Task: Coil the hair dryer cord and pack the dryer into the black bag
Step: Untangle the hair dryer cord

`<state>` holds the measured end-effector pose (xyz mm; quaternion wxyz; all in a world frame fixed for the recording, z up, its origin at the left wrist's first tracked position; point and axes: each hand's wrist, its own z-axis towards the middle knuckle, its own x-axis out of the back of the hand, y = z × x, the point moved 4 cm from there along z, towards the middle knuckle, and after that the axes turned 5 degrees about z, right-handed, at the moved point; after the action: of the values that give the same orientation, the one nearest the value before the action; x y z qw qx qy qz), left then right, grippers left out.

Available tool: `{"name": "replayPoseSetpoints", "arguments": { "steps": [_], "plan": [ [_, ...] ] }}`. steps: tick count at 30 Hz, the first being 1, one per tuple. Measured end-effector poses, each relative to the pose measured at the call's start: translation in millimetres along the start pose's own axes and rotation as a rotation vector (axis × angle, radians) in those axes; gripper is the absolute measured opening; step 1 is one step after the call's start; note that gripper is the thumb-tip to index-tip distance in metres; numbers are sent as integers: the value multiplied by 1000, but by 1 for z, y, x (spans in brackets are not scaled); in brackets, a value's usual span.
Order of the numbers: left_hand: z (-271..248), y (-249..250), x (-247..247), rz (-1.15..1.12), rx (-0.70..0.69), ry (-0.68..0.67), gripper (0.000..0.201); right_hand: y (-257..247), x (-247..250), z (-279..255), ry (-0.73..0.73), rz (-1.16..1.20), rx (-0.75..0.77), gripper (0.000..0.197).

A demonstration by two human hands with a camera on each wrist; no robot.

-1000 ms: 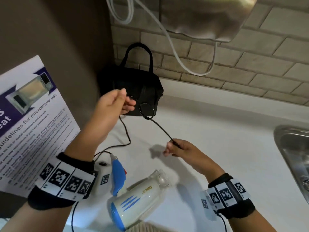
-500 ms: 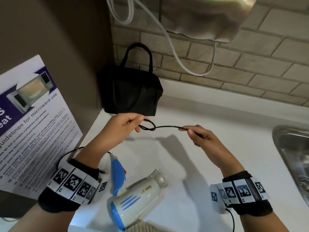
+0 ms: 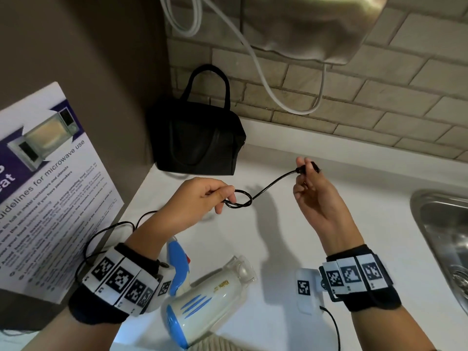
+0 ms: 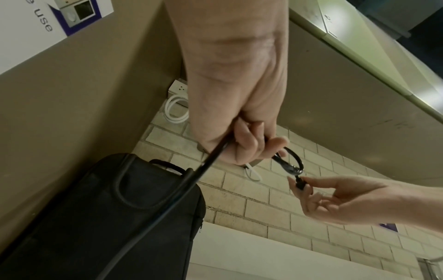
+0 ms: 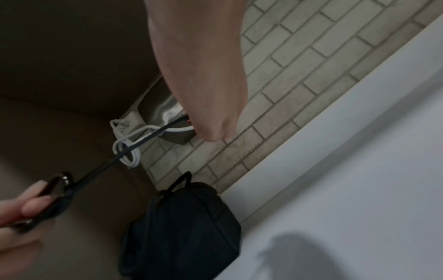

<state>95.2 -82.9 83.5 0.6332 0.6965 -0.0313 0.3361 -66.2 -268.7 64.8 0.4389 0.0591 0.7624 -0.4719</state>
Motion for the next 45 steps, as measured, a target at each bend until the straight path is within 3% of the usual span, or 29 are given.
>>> {"name": "replayPoseSetpoints", "arguments": {
  "steps": [5,10,15,23,26,34,39,45],
  "plan": [
    [-2,-4,-5,12,-17,-91,30,7,-19,0,-34,-185,77,18],
    [-1,-3,-16,4,-20,-95,28,26,-33,-10,-115,-353,-3,32],
    [-1,0,-17,13,-9,20,29,35,-43,-23,-187,-596,-30,30],
    [0,2,-17,-23,-7,157,28,43,-58,-37,-209,-639,-96,19],
    [0,3,-19,-51,-25,200,29,47,-58,-39,-213,-784,-111,23],
    [-5,8,-22,24,-88,319,29,55,-56,-51,-344,-835,-374,40],
    [-4,6,-23,59,-76,338,29,53,-62,-63,-470,-853,-424,27],
    [-3,-1,-17,51,1,437,31,50,-57,-69,-595,-1152,-425,76]
  ]
}}
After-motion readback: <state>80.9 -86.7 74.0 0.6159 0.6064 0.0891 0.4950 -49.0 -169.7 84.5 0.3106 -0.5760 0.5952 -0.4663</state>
